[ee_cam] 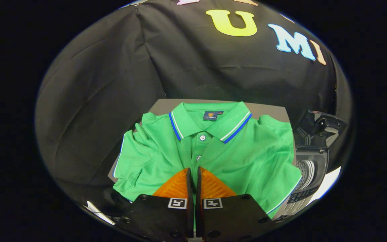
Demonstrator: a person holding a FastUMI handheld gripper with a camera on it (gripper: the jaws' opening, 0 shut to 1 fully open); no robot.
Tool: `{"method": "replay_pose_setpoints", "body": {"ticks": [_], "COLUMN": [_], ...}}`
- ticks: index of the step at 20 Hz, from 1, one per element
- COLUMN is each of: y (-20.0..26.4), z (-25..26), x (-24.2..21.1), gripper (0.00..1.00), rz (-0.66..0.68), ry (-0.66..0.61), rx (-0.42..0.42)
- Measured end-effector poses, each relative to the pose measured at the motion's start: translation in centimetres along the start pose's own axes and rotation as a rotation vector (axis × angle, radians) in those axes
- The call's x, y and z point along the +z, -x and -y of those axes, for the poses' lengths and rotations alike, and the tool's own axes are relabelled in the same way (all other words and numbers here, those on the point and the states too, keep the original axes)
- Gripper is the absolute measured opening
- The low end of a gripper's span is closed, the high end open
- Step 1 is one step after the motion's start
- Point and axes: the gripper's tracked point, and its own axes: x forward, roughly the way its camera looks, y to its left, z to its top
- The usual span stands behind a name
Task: Put the clothes into the washing machine and then close the washing machine lid.
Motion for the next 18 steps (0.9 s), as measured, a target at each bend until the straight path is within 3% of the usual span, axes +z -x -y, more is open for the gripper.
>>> {"method": "replay_pose_setpoints", "body": {"ticks": [14, 18], "y": [8.7, 11.8], "z": [3.3, 3.6], "x": [7.3, 9.8], "gripper": [0.04, 0.04], "rz": [0.176, 0.253], "ry": [0.0, 0.0], "rx": [-0.011, 0.028]}}
